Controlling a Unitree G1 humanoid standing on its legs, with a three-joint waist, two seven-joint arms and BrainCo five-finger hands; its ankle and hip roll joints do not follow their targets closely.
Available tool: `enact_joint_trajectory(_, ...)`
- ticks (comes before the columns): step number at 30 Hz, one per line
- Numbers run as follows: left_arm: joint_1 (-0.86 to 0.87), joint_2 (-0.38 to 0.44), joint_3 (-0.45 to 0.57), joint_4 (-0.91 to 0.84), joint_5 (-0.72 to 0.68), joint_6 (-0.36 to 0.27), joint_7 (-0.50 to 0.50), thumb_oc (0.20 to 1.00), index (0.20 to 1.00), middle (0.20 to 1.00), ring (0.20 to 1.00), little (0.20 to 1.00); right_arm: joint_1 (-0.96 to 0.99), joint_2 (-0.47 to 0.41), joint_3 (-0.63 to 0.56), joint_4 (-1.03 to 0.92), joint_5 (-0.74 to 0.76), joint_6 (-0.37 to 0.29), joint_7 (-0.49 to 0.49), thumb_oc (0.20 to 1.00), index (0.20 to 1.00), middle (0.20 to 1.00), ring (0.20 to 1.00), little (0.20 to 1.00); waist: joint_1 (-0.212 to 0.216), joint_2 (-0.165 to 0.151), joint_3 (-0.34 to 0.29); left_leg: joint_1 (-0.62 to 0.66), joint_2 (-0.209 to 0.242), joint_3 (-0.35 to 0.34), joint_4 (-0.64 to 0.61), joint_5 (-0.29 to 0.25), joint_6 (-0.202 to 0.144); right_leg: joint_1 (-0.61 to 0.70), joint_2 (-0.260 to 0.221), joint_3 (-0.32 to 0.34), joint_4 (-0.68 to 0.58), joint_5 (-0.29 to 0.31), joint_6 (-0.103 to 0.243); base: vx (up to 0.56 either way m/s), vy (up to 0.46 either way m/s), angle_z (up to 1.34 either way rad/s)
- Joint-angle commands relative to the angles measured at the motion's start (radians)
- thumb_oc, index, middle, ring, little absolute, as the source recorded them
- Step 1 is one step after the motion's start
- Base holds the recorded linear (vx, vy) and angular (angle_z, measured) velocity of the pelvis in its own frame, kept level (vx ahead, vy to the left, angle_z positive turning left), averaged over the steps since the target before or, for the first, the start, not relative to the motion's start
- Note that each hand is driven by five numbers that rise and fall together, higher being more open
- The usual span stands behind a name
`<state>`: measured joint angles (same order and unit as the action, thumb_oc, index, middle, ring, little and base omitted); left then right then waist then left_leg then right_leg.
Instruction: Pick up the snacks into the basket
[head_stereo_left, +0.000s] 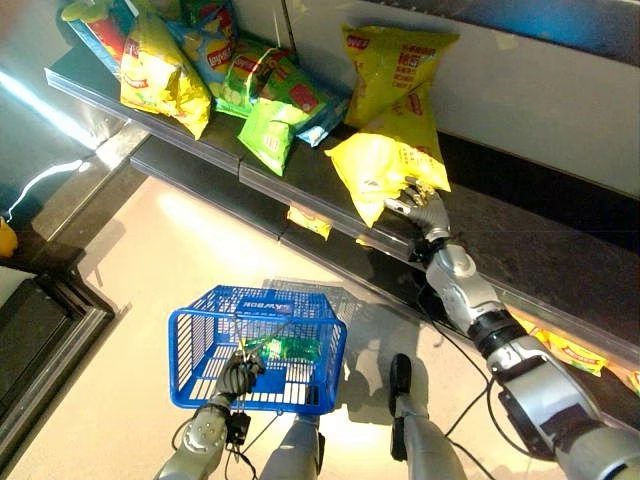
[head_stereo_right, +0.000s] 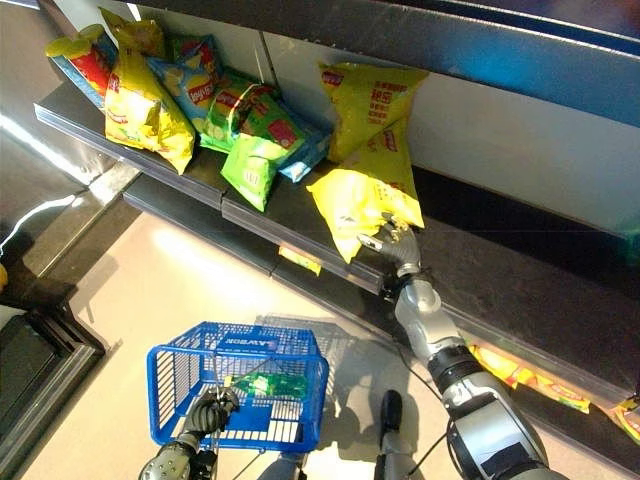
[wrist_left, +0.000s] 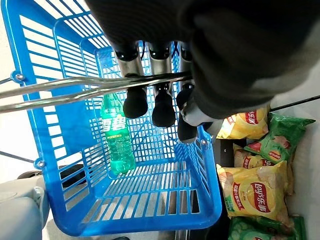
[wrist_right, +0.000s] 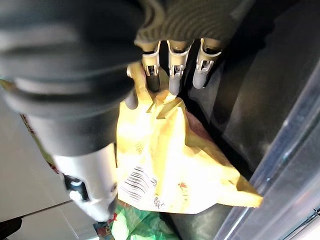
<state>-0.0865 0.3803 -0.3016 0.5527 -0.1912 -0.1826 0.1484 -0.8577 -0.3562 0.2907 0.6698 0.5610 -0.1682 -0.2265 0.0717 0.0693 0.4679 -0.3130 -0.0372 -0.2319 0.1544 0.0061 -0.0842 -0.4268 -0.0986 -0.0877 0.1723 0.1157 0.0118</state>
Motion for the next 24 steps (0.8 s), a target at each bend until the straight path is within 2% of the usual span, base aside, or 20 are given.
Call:
enact_joint_trajectory(1, 0.028, 0.091, -0.015, -0.091, -0.024, -0.059, 0.017, 0.200, 0.200, 0.200, 0.200, 0.200, -0.026, -0.010, 0.033, -0.108, -0.003, -0.050, 0.038, 1.000, 1.000, 1.000, 1.000, 1.000, 0.025, -0.002, -0.036, -0.021, -0.018, -0.002, -0.017, 0.012, 0.010, 0.073, -0.064, 0.073, 0.098, -0.191, 0.120, 0.00, 0.000, 0.00)
enact_joint_trajectory(9, 0.040, 0.089, 0.002, -0.100, -0.017, -0.061, 0.013, 0.200, 0.200, 0.200, 0.200, 0.200, 0.083, -0.048, -0.045, -0.239, 0.000, -0.096, 0.034, 1.000, 1.000, 1.000, 1.000, 1.000, 0.015, -0.005, -0.030, -0.029, -0.021, 0.000, -0.007, 0.009, 0.014, 0.065, -0.068, 0.073, 0.099, -0.186, 0.122, 0.00, 0.002, 0.00)
enact_joint_trajectory(14, 0.048, 0.078, 0.015, -0.103, -0.014, -0.058, 0.010, 0.200, 0.200, 0.200, 0.200, 0.200, 0.179, -0.004, -0.133, -0.372, 0.190, -0.177, 0.090, 1.000, 1.000, 1.000, 1.000, 1.000, 0.004, -0.007, -0.026, -0.036, -0.021, 0.006, -0.007, 0.009, 0.014, 0.061, -0.068, 0.079, 0.085, -0.179, 0.123, -0.01, 0.005, 0.00)
enact_joint_trajectory(19, 0.061, 0.069, 0.035, -0.099, -0.006, -0.052, 0.005, 0.200, 0.200, 0.200, 0.200, 0.200, 0.262, -0.015, -0.160, -0.499, 0.164, -0.192, 0.107, 1.000, 1.000, 1.000, 1.000, 1.000, -0.010, -0.014, -0.023, -0.040, -0.016, 0.021, -0.002, 0.008, 0.016, 0.053, -0.064, 0.091, 0.077, -0.168, 0.124, -0.01, 0.011, -0.01)
enact_joint_trajectory(24, 0.074, 0.060, 0.046, -0.102, 0.000, -0.053, 0.004, 0.200, 0.200, 0.200, 0.200, 0.200, 0.339, -0.002, -0.186, -0.539, 0.177, -0.198, 0.122, 1.000, 1.000, 1.000, 1.000, 1.000, -0.023, -0.020, -0.023, -0.045, -0.016, 0.030, 0.003, 0.007, 0.017, 0.049, -0.064, 0.099, 0.076, -0.165, 0.125, -0.01, 0.009, -0.02)
